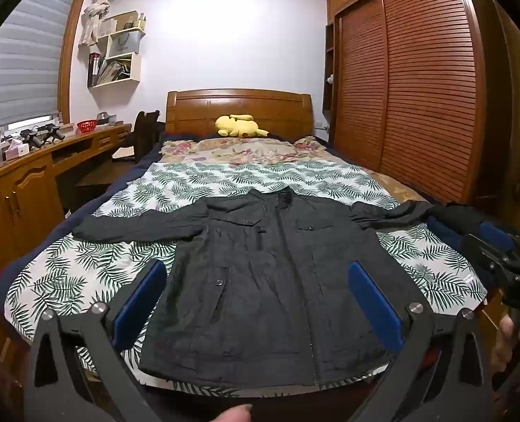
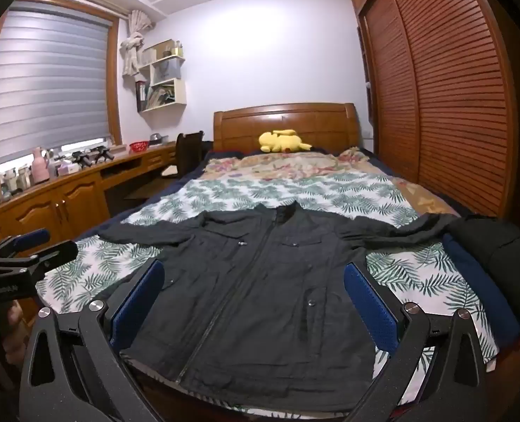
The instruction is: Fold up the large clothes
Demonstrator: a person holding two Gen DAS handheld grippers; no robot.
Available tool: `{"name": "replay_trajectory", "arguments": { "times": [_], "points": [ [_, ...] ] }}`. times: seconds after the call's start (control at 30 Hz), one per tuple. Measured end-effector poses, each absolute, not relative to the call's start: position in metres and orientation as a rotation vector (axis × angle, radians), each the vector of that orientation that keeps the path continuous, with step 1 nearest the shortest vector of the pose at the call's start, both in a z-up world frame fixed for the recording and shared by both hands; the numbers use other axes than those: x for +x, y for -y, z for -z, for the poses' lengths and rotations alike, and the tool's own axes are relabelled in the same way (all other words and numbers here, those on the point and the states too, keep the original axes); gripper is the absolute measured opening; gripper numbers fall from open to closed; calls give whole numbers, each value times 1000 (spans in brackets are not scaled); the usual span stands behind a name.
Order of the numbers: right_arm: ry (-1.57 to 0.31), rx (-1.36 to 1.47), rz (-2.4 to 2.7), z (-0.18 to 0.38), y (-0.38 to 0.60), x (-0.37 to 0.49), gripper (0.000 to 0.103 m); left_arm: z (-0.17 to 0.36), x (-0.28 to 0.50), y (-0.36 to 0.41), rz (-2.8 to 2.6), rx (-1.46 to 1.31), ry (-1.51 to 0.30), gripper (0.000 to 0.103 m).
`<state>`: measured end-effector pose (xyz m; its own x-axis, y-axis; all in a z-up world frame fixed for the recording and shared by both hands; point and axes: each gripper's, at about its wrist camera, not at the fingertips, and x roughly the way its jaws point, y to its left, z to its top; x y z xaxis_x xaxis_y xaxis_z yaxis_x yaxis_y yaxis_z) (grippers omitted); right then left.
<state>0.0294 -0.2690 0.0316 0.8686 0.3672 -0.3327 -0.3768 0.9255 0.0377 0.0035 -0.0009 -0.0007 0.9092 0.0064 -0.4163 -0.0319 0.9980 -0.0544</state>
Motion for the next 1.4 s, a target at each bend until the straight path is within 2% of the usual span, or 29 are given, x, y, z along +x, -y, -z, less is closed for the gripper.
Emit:
{"name": "replay_trajectory", "arguments": {
  "times": [1.4],
  "points": [
    [-339,-22,-390,-32,268,27,103,-2,-3,0,-26,-67,-401,103]
  ]
}}
